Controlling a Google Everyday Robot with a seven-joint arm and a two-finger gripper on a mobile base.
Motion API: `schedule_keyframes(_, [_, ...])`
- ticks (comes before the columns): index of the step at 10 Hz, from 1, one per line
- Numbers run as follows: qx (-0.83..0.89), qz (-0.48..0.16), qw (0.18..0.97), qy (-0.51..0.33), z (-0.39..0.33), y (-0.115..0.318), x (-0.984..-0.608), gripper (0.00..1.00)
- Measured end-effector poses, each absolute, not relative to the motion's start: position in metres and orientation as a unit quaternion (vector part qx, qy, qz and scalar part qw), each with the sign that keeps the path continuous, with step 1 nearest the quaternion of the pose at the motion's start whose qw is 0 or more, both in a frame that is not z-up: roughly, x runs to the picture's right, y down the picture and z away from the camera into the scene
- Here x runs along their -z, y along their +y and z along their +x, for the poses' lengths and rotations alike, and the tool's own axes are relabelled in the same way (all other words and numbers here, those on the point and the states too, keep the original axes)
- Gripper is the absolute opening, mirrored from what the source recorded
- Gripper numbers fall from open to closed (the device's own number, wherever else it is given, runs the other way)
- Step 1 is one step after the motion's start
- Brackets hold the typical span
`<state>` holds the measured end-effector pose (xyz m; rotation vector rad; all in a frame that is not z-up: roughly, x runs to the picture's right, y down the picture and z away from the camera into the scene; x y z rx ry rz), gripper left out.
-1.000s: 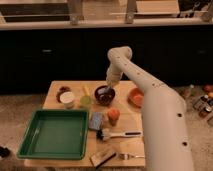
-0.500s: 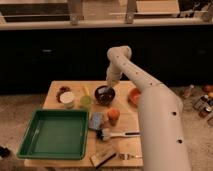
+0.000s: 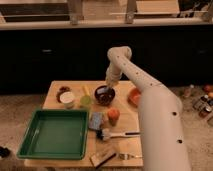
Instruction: Wipe purple bowl with towel
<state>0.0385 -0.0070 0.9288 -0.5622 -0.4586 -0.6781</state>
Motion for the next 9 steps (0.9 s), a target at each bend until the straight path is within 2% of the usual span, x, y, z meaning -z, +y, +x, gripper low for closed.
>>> schedule_keyframes(9, [0.218,-0.221,0.889,-0.337,0.005,0.001,-0.911,0.0])
